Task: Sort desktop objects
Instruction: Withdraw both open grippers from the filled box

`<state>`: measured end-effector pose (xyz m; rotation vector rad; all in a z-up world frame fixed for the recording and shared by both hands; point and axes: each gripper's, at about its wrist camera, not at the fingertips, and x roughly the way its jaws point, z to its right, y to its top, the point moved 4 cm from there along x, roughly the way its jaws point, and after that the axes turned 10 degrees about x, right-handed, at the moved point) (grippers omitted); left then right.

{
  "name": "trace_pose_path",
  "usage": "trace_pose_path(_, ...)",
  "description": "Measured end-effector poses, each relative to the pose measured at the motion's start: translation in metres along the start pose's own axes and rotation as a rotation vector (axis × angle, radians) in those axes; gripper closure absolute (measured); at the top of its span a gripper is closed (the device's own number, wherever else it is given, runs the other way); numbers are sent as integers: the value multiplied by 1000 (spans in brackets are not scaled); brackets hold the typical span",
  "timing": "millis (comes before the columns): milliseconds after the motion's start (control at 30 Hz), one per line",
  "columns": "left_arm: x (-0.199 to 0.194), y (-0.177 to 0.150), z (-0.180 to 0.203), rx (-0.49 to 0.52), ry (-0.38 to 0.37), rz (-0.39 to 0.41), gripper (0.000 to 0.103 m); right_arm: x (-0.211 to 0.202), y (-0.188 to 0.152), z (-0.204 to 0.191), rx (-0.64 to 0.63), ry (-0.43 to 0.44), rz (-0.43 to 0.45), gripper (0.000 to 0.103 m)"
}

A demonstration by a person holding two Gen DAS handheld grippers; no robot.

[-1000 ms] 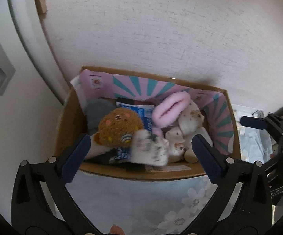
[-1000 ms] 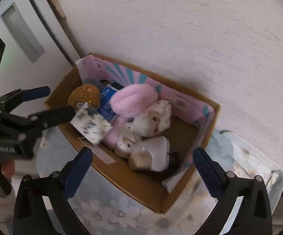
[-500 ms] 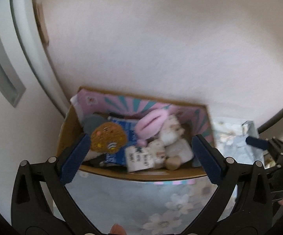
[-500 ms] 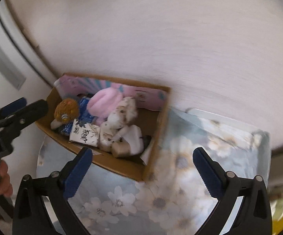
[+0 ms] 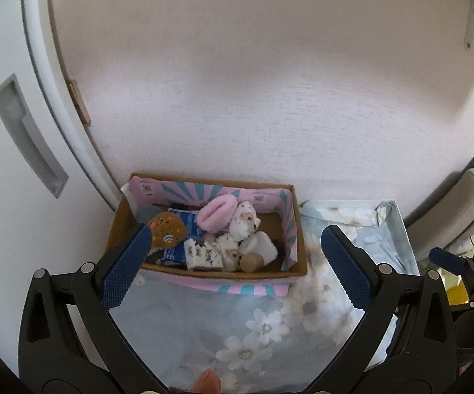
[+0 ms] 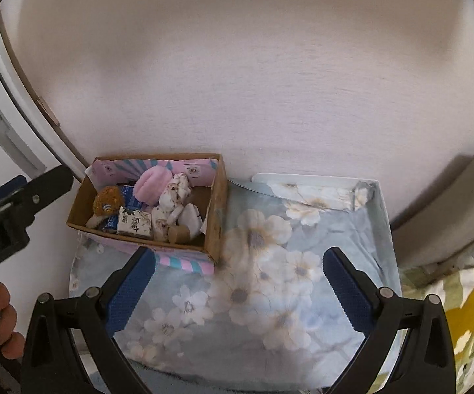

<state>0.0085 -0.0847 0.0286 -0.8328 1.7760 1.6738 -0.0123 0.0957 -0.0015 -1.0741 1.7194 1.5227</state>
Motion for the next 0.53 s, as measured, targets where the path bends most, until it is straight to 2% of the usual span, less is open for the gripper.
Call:
trace_pose_path(133,-18,-5,6,-9,-1,27,0,-18,-7,4,0,-43,51,1)
trace_pose_path(400,-32,-13,16,10,-26,54,0,-37,-13,2,0,-37,109,1)
trace_pose_path(533,-34,-15,16,9,-25,56,0,-38,-14,3,-3,-30,108,1)
